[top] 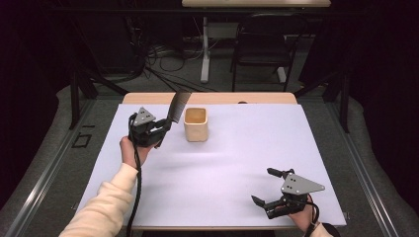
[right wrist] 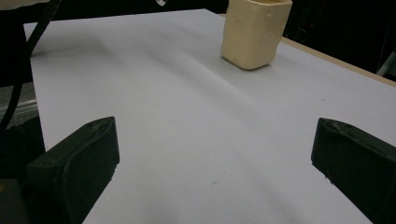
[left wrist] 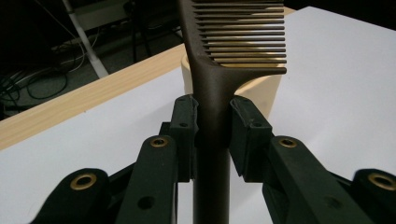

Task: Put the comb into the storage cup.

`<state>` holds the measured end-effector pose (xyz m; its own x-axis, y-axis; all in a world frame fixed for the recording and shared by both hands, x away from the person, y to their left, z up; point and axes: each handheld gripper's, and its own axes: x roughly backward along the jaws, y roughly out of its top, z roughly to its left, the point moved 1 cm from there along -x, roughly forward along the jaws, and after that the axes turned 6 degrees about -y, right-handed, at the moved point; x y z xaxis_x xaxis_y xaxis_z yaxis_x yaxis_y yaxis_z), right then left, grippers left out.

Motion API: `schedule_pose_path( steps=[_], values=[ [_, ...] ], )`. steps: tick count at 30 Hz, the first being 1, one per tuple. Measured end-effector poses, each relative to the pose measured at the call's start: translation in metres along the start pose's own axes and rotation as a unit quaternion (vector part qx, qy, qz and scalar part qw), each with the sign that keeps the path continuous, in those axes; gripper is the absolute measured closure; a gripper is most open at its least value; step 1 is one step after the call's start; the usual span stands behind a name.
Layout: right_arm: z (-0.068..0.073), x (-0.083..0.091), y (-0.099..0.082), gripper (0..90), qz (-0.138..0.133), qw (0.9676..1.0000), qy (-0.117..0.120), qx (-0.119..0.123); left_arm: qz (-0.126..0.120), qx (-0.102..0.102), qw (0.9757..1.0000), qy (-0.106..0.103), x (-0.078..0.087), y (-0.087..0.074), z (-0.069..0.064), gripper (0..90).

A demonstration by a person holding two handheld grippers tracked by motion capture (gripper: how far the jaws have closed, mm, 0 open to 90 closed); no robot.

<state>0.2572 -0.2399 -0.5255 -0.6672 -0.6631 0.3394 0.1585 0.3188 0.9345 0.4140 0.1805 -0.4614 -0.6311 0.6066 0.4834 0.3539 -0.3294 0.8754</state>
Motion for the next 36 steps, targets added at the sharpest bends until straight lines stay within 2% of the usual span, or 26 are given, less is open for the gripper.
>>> schedule_pose_path(
  steps=[7,24,36],
  values=[
    [0.0,0.0,0.0,0.6,0.0,1.0,0.0,0.0,-0.013,0.007,0.9999,0.0,-0.003,0.005,0.003,72.2],
    [0.0,0.0,0.0,0.6,0.001,1.0,-0.001,-0.001,-0.02,0.011,0.9997,-0.011,-0.015,0.019,0.003,72.2],
    [0.0,0.0,0.0,0.5,0.0,1.0,-0.001,-0.001,-0.026,0.008,0.9996,-0.008,-0.02,0.028,0.003,72.2]
  ],
)
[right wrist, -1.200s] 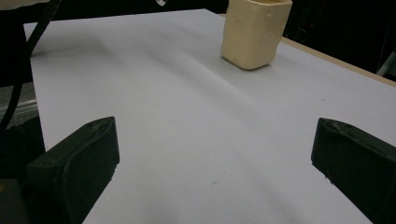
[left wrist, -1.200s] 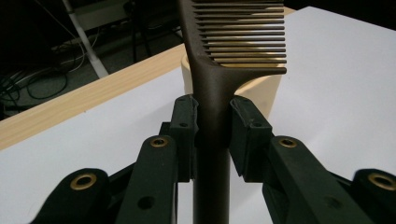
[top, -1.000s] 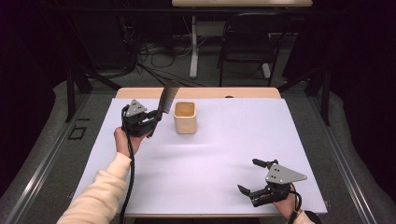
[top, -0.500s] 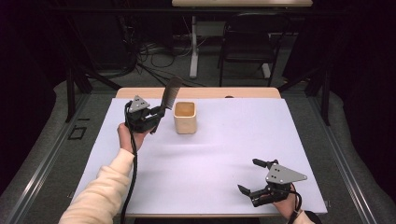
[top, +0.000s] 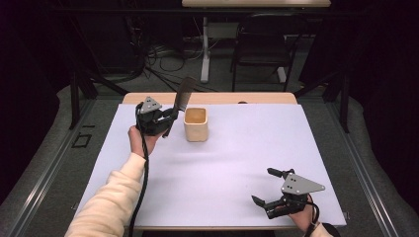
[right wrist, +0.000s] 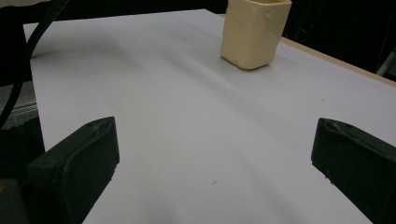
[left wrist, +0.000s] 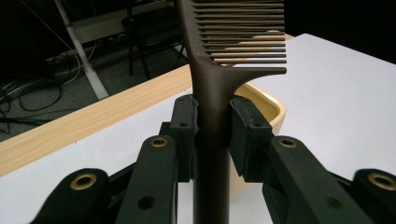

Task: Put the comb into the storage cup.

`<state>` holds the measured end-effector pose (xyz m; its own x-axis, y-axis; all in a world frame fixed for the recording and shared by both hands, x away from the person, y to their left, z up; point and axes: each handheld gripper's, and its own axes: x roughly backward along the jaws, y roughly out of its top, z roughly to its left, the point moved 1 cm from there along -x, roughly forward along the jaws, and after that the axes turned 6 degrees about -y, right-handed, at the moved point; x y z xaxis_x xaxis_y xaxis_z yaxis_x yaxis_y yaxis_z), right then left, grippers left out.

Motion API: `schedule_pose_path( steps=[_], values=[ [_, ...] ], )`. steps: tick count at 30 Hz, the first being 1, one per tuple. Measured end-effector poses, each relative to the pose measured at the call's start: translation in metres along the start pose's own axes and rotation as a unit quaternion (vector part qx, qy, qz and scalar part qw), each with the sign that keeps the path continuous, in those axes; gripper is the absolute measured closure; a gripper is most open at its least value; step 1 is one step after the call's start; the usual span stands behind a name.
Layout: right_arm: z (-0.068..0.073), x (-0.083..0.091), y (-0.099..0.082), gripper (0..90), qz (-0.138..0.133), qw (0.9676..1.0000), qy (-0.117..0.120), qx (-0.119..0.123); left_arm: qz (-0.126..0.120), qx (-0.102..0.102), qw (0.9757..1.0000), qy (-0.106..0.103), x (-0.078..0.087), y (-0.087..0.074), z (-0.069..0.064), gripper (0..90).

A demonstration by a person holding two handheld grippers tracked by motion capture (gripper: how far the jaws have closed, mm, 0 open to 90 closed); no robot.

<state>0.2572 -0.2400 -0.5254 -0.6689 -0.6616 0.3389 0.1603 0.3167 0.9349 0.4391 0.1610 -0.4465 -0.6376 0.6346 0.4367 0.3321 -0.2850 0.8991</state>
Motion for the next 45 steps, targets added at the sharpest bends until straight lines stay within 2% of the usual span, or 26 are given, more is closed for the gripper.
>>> schedule_pose_path(
  steps=[21,45],
  values=[
    [-0.001,0.0,0.0,0.0,0.003,1.0,0.001,-0.002,-0.002,-0.011,0.9999,0.001,-0.006,0.02,-0.001,72.2],
    [-0.001,0.0,0.0,0.0,0.002,1.0,0.001,-0.003,-0.023,-0.02,0.9995,0.001,-0.015,0.046,-0.006,72.2]
  ],
)
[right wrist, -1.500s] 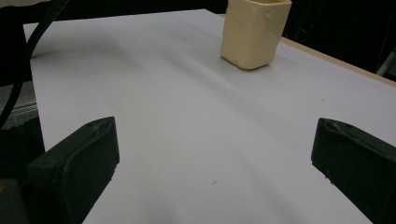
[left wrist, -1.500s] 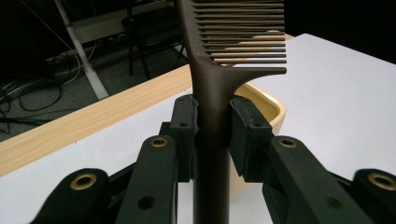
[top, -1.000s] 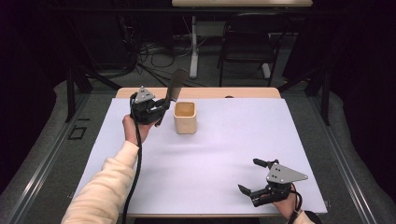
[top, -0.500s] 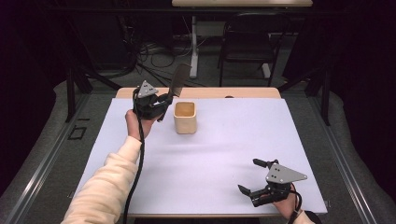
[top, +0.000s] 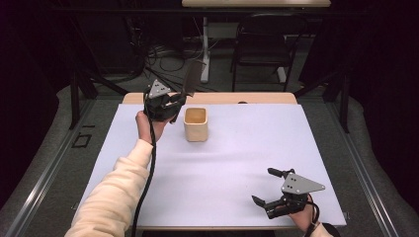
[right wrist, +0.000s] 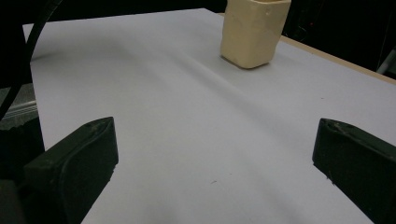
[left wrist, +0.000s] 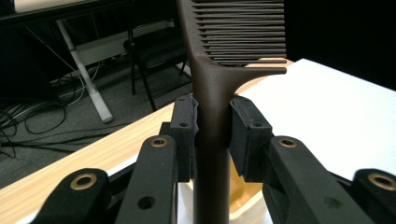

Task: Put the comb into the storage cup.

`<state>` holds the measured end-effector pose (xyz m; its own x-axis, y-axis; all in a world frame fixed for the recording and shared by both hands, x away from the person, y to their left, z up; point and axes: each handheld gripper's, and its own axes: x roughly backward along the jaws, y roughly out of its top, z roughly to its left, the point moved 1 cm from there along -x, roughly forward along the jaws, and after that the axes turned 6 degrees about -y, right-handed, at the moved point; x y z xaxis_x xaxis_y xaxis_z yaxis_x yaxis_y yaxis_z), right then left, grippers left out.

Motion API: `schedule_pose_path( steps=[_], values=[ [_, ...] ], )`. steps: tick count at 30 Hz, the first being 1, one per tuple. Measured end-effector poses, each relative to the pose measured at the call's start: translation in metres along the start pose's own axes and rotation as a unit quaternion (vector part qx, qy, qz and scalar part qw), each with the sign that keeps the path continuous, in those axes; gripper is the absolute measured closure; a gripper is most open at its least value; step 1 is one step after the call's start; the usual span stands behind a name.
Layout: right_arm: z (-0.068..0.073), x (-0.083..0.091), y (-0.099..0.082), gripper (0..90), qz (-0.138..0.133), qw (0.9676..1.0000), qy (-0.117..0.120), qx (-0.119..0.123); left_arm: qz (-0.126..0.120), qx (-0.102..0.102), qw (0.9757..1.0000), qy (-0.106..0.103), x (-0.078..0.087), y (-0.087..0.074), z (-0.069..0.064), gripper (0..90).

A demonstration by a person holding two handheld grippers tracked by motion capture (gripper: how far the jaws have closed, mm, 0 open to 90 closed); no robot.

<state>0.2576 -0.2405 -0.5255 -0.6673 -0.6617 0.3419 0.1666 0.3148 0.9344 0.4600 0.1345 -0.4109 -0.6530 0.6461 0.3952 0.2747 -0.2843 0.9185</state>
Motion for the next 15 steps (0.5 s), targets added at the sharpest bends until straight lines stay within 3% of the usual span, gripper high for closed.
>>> schedule_pose_path(
  steps=[15],
  values=[
    [0.0,0.0,0.0,0.0,0.0,1.0,0.001,0.001,-0.008,-0.012,0.9999,-0.005,-0.011,0.015,-0.008,72.2]
  ],
)
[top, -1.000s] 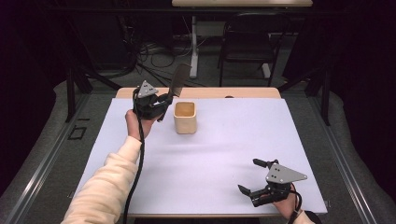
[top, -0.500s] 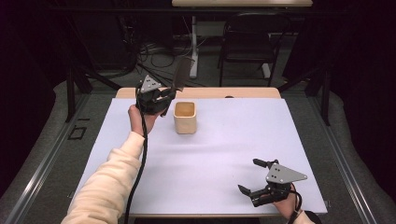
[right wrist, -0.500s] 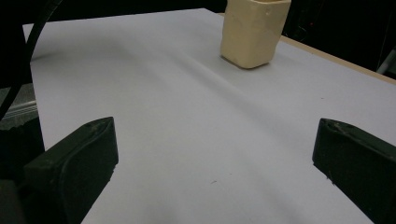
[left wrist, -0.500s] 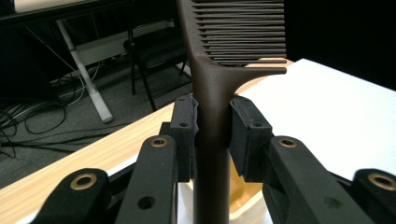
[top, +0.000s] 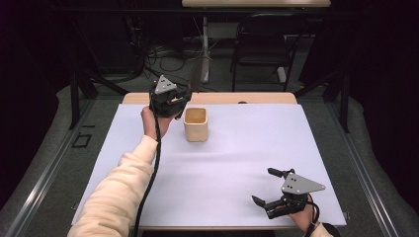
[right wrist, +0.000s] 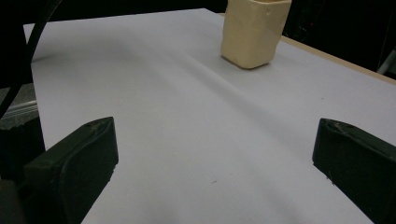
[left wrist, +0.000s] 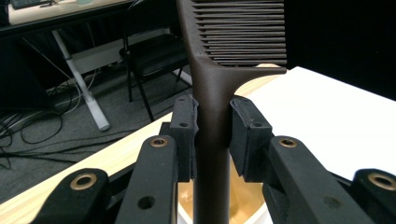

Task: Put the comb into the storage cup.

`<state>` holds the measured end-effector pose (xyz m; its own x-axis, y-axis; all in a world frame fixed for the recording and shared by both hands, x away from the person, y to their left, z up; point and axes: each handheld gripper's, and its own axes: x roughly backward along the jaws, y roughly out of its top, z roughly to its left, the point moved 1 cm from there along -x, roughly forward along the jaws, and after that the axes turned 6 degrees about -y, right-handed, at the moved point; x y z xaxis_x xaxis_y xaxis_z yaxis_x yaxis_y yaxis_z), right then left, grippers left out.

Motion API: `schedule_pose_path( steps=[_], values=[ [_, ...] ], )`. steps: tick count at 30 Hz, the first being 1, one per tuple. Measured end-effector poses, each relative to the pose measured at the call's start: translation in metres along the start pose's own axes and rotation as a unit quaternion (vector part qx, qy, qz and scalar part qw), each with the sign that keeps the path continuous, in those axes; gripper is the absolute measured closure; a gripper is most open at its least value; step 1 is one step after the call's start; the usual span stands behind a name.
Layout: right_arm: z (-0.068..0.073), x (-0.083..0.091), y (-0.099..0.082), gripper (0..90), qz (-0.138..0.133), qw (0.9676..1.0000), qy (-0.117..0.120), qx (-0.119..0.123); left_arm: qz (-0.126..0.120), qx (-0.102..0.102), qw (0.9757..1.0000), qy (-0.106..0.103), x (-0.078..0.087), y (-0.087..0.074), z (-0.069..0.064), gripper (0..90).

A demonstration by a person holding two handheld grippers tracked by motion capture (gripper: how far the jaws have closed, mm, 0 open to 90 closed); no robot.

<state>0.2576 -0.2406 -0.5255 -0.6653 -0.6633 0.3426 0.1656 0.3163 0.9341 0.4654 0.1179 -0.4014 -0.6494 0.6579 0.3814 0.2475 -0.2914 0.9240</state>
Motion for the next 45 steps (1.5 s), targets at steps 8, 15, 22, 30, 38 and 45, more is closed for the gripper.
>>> schedule_pose_path(
  steps=[8,15,22,30,38,45],
  values=[
    [0.0,0.0,0.0,0.0,0.0,1.0,0.0,-0.001,-0.007,-0.002,1.0,-0.001,-0.005,0.003,-0.003,72.2],
    [0.0,0.0,0.0,0.0,0.0,1.0,0.0,0.001,-0.015,0.002,0.9999,-0.008,-0.012,0.001,-0.002,72.2],
    [0.0,0.0,0.0,0.0,-0.001,1.0,0.001,0.0,-0.021,0.004,0.9997,-0.011,-0.021,-0.002,-0.004,72.1],
    [0.0,0.0,0.0,0.0,0.0,1.0,0.001,-0.001,-0.029,0.013,0.9994,-0.012,-0.031,-0.006,-0.006,72.1],
    [0.0,0.0,0.0,0.0,0.0,1.0,0.001,0.001,-0.042,0.026,0.9987,-0.013,-0.036,-0.013,0.0,72.1],
    [0.001,0.0,0.0,0.0,0.0,1.0,0.001,0.0,-0.046,0.033,0.9984,-0.008,-0.042,-0.02,0.001,72.1]
  ],
)
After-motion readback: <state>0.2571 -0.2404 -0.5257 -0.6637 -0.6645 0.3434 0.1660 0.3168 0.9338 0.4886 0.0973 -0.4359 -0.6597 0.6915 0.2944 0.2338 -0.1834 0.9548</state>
